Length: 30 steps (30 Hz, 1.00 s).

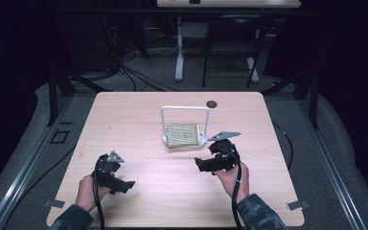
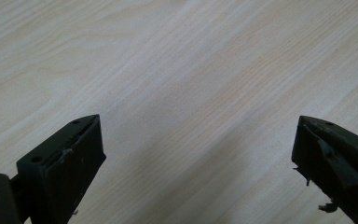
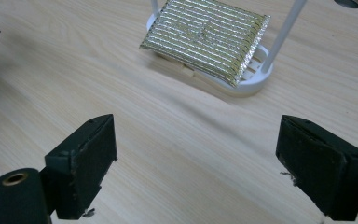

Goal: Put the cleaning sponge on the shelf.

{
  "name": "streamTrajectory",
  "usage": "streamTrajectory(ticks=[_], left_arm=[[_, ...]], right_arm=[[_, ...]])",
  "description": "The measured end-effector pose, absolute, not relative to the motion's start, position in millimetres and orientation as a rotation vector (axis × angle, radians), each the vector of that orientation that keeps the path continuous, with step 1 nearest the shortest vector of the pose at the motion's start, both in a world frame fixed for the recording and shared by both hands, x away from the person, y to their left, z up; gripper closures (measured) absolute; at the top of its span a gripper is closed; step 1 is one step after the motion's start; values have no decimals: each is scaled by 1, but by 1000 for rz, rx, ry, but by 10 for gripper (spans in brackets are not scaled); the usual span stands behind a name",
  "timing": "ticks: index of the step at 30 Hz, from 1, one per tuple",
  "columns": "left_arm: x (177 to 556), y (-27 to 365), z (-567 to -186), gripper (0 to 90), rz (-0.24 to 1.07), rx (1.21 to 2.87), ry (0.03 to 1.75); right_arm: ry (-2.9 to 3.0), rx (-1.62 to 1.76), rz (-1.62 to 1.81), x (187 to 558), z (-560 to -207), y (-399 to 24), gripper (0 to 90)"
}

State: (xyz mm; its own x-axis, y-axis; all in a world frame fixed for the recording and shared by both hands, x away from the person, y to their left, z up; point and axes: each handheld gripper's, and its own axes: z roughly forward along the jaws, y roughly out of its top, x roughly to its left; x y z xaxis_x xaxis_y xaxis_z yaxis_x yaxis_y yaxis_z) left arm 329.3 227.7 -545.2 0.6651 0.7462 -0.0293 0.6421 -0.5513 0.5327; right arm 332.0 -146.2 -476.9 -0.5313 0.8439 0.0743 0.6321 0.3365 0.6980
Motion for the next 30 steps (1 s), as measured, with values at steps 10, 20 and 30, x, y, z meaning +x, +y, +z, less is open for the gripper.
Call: streamTrajectory(ticks=[10,20,30], left_arm=[[329,228,-546,20,277,2372,1077],[330,228,-546,17,273,2364,1082],[331,229,-546,14,268,2359,1080]], right_arm=[[2285,1338,994,310,-481,-178,51],[2286,1390,953,294,-497,-205,27],[2265,1464,899,296,-517,-230,31]])
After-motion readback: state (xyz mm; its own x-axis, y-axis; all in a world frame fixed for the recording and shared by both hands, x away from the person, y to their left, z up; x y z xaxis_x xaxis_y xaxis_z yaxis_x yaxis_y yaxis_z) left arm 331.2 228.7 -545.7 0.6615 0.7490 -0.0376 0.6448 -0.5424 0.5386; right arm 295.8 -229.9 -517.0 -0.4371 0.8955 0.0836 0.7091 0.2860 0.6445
